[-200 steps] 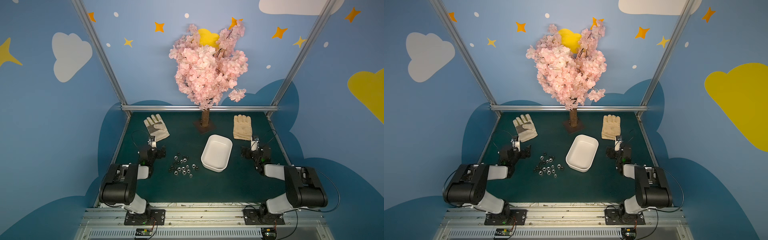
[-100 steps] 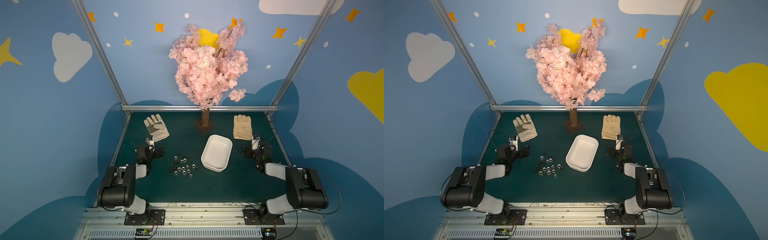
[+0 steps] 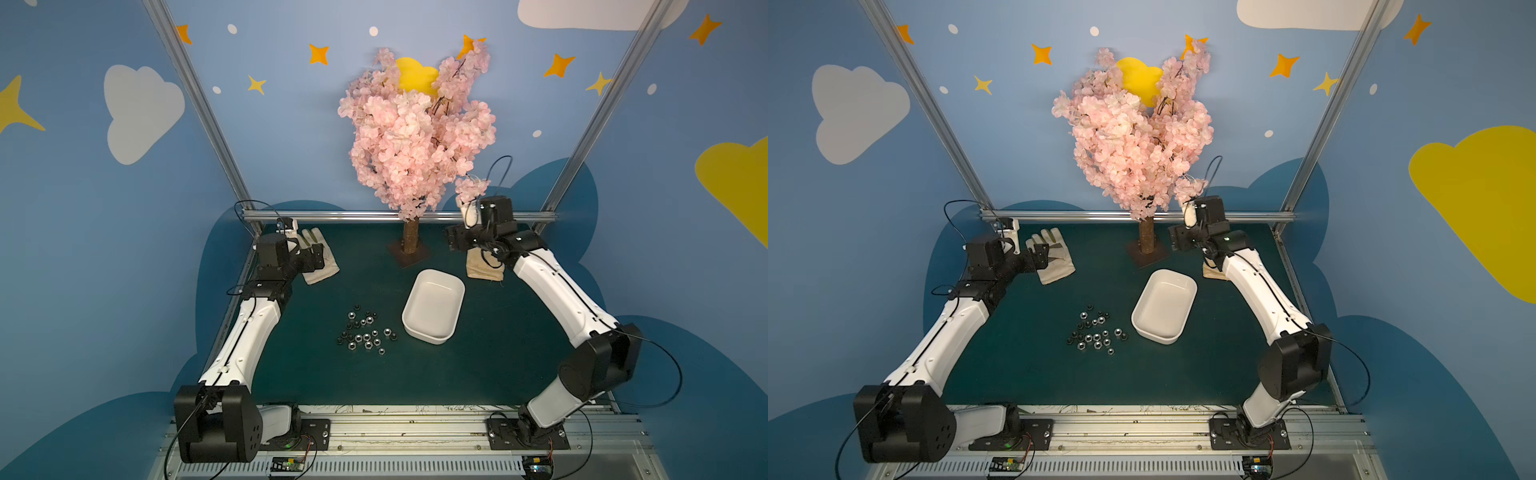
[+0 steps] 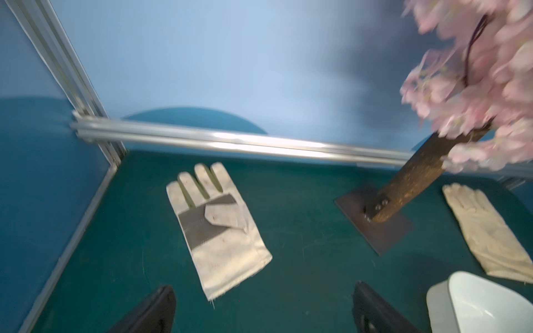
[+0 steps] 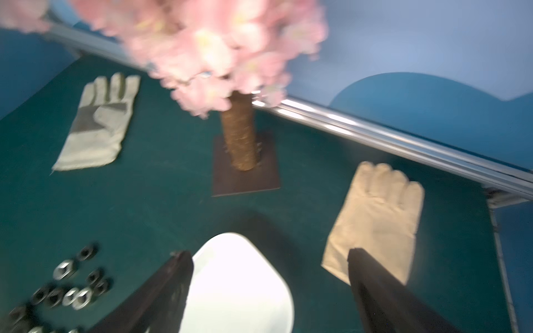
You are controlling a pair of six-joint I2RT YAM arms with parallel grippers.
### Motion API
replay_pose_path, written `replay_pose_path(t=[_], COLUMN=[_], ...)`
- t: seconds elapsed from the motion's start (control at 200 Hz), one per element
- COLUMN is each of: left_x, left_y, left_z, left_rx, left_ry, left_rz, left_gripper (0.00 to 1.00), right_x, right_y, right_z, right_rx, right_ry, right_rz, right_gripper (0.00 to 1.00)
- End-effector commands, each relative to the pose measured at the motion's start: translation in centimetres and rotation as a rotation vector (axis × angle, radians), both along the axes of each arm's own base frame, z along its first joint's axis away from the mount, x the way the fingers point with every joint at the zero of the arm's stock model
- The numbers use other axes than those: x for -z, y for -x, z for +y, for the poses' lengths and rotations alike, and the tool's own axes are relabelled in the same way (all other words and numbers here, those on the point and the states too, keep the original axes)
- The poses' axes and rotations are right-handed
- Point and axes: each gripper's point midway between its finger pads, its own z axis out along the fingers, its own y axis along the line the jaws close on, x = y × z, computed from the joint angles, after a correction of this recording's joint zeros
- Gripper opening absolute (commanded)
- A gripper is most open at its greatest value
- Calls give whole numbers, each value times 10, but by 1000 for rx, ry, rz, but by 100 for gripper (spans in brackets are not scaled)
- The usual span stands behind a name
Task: Put the nuts on the desktop into the storage box
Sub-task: Pick up the nut from the center of the board.
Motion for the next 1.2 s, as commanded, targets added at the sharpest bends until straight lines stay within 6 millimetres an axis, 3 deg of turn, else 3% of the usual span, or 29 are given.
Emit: replay_pose_path(t=[0.0,0.22,0.441,0.781,1.192], left_x=[43,43,46,48,51], left_y=[25,26,32,36,35], left_z=[-3,-3,-6,-10,-13], left_rx=[11,-8,2,1,-1], left_ry=[-16,-9,2,41,67], left_rz=[161,174,189,195,202], left_gripper=[97,98,98,98,98], right_x=[70,117,151,193,219], right_y=[67,104,119,120,95], right_z=[33,126,184,226,259], right_rx=[-147,-269,-350,-382,-342], right_ry=[170,158,190,183,123], right_rz=[357,583,626,627,556], right_gripper=[86,74,73,67,62])
